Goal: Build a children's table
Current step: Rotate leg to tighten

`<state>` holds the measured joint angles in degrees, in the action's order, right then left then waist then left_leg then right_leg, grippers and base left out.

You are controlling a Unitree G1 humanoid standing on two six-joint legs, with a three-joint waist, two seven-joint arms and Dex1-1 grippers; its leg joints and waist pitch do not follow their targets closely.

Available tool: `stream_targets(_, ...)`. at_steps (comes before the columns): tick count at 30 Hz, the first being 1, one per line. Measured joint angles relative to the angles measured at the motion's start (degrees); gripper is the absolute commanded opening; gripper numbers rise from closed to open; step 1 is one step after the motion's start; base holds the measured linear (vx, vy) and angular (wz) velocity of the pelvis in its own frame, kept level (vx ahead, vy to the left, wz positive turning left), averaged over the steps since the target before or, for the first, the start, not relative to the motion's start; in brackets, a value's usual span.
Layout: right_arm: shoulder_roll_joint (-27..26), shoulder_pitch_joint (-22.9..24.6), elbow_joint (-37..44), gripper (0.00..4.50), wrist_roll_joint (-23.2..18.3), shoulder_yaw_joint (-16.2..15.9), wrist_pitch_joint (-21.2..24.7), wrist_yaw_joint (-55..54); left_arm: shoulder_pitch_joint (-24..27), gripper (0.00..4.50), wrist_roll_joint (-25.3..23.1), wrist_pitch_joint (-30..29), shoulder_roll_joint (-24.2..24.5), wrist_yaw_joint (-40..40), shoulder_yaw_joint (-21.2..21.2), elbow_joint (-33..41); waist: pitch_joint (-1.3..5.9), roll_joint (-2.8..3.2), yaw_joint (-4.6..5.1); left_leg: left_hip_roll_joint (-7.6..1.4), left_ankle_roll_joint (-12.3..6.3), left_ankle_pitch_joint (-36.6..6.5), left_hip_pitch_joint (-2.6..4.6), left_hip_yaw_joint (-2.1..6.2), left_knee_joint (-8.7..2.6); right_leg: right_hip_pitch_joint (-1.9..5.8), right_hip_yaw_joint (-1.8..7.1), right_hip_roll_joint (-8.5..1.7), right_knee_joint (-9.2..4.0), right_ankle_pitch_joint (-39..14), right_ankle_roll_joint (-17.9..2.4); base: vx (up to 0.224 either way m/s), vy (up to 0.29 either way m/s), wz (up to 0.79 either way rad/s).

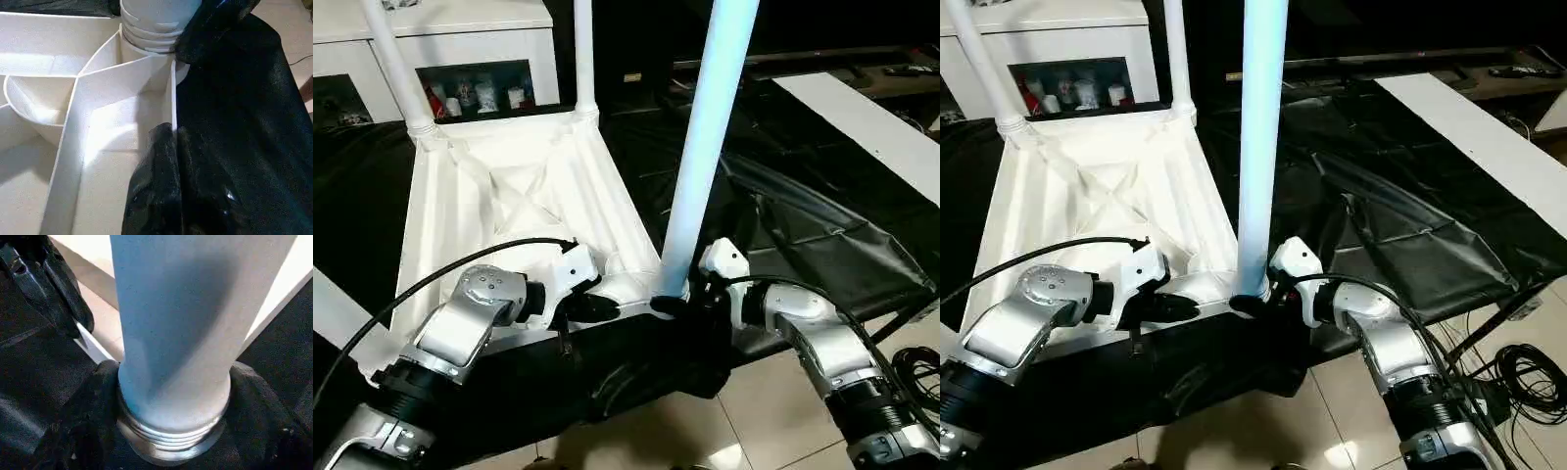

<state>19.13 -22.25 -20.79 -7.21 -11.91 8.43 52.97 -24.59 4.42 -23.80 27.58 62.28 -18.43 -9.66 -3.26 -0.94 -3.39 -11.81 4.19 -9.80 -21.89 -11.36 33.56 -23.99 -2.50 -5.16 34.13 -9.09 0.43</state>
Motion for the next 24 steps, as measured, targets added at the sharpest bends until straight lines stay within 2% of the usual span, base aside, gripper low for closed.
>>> stream_targets(4,-4.10,0.05,-2.20,2.72,-1.23,2.67,0.94,-4.59,-0.24,0.00,-0.30,-0.44,-1.78,-2.51,0.78,-1.01,0.00,0.00,0.36,-0.01,0.01,0.01,0.02,0.02,0.06,0.00,0.00,0.00,0.07,0.03,-0.03,0.000,0.000,0.00)
stream_targets(9,-9.56,-1.27,-6.41,2.72,-1.09,7.08,0.92,-18.13,-3.05,0.00,-1.66,-1.24,-8.92,-10.95,1.81,-6.46,0.01,-0.02,0.85,0.00,0.02,0.01,0.05,0.02,0.14,0.03,0.04,0.00,0.04,0.04,-0.03,0.000,0.000,0.00)
stream_targets(11,-12.72,-2.82,-8.61,2.72,0.24,8.64,0.85,-25.99,-4.77,0.00,-2.25,-1.36,-12.26,-15.21,2.32,-9.66,0.01,-0.03,1.19,0.00,0.02,0.01,0.07,0.03,0.15,0.02,0.03,0.00,0.05,-0.03,0.11,0.000,0.000,0.00)
stream_targets(15,-17.51,-5.86,-13.09,2.72,2.45,11.17,-0.15,-39.53,-8.44,0.00,-3.75,-1.04,-18.19,-22.91,2.57,-15.90,0.05,0.03,1.23,0.03,0.02,0.01,0.08,0.04,0.14,0.06,0.05,0.00,0.02,-0.03,0.12,0.000,0.000,0.00)
stream_targets(19,-19.93,-8.54,-17.21,2.72,3.27,12.26,-1.85,-46.34,-9.73,0.00,-5.23,0.54,-20.00,-25.93,2.36,-18.32,0.06,0.06,1.23,0.04,0.02,0.01,0.04,0.05,0.13,0.07,0.04,-0.01,-0.01,-0.02,0.15,0.000,0.000,0.00)
stream_targets(24,-19.99,-8.87,-19.18,2.72,3.19,12.75,-4.98,-44.68,-9.60,0.00,-5.86,2.34,-19.06,-25.07,1.65,-18.20,0.06,0.06,1.23,0.03,0.02,0.01,-0.02,0.06,0.11,0.03,0.01,-0.01,0.00,0.01,0.15,0.000,0.000,0.00)
